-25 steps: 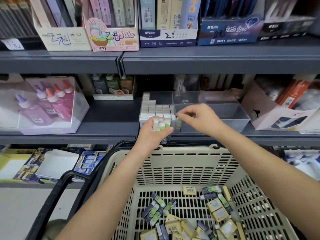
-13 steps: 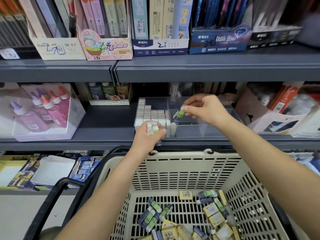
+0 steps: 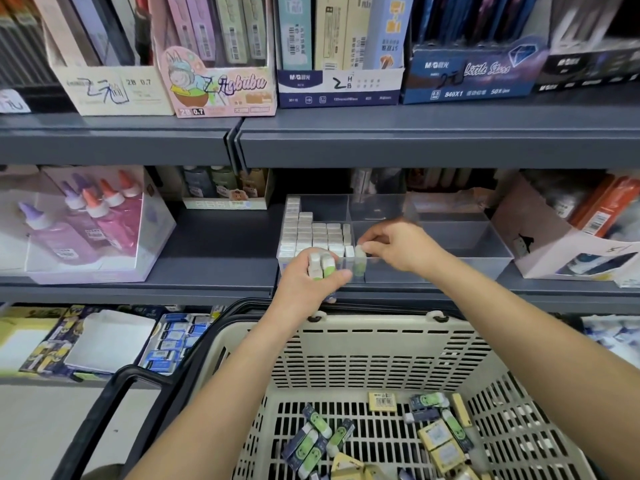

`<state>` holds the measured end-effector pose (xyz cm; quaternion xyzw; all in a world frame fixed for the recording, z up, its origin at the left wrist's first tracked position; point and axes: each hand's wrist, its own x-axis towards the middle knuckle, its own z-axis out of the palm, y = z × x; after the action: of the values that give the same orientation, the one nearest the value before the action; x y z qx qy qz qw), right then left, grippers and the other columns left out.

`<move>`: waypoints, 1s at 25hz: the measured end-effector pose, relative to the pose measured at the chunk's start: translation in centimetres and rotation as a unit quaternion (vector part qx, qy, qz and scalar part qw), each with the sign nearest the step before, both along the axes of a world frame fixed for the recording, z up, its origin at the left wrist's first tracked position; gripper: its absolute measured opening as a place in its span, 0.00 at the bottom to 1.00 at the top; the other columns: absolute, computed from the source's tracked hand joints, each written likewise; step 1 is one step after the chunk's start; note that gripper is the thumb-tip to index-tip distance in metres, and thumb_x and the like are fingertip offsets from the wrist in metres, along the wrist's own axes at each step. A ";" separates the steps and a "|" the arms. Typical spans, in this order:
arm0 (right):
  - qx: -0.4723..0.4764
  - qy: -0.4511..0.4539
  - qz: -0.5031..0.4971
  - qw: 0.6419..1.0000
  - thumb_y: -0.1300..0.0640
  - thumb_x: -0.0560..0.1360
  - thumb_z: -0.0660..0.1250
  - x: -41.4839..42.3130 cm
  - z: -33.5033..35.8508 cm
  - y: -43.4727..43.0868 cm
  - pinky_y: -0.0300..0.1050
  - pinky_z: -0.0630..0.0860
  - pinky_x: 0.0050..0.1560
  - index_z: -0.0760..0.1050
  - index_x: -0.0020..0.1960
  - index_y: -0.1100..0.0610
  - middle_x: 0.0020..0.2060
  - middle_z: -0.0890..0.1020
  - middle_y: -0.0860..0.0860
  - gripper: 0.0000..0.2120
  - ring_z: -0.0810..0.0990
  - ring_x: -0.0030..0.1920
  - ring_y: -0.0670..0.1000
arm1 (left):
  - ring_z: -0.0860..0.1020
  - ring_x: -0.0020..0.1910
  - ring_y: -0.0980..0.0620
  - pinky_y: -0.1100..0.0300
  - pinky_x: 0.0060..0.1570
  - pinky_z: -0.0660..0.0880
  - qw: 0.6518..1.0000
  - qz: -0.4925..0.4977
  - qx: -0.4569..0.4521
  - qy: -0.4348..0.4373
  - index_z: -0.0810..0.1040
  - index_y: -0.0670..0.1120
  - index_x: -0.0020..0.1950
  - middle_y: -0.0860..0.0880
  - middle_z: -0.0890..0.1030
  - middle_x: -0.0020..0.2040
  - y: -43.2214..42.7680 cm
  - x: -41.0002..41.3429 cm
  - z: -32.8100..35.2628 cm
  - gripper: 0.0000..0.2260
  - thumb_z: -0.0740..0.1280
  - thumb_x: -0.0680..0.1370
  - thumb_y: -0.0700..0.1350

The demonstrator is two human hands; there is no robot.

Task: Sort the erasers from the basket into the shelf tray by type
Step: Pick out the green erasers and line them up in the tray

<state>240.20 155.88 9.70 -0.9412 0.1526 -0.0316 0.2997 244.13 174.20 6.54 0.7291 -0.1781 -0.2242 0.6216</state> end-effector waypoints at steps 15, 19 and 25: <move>0.063 -0.101 0.025 0.993 0.57 0.75 0.66 -4.4 1.7 3.5 0.33 0.73 0.42 0.79 0.51 0.51 0.38 0.80 0.45 0.06 0.79 0.36 0.45 | 0.81 0.33 0.58 0.67 0.33 0.76 0.997 -0.064 -0.032 0.021 0.76 0.48 0.47 0.52 0.81 0.36 -1.0 -1.3 1.4 0.10 0.72 0.71 0.37; 0.210 -0.077 0.013 0.975 0.61 0.74 0.68 -4.5 2.8 2.4 0.34 0.76 0.35 0.76 0.44 0.55 0.34 0.83 0.47 0.03 0.82 0.35 0.43 | 0.82 0.38 0.58 0.52 0.48 0.80 1.000 -0.020 -0.019 0.007 0.77 0.48 0.53 0.52 0.82 0.43 -0.5 -1.2 1.2 0.08 0.70 0.75 0.44; 0.212 -0.149 -0.084 0.962 0.65 0.71 0.69 -1.7 3.9 -0.7 0.48 0.80 0.42 0.74 0.39 0.51 0.37 0.83 0.54 0.10 0.83 0.38 0.52 | 0.83 0.40 0.58 0.46 0.54 0.77 0.999 0.036 -0.017 -0.013 0.78 0.54 0.46 0.49 0.84 0.44 0.1 -0.8 0.8 0.04 0.68 0.75 0.44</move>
<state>238.51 155.15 13.64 -0.8247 0.1883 -0.1636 0.5076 243.29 174.30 7.34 0.7274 -0.1631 -0.1894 0.6391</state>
